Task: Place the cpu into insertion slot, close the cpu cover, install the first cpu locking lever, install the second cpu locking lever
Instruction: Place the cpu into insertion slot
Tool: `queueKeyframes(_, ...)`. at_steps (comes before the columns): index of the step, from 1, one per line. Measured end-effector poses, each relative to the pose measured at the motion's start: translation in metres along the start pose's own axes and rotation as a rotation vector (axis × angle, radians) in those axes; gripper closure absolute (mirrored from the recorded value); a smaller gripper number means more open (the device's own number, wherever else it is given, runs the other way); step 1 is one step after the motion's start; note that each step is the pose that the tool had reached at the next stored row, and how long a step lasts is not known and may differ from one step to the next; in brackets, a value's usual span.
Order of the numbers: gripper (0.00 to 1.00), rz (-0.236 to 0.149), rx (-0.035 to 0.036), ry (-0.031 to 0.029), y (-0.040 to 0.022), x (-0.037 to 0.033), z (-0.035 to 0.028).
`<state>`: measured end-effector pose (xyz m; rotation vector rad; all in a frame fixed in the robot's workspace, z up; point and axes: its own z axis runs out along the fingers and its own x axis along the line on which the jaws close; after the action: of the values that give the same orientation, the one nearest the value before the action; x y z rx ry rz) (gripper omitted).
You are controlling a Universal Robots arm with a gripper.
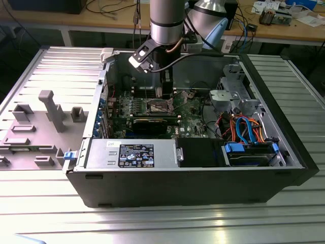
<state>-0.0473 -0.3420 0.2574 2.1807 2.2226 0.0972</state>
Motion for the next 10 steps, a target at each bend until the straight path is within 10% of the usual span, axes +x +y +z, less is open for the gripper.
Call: queueKeyframes(10, 0.46, 0.043, -0.0008, -0.003, -0.0003, -0.0001, 0.0035)
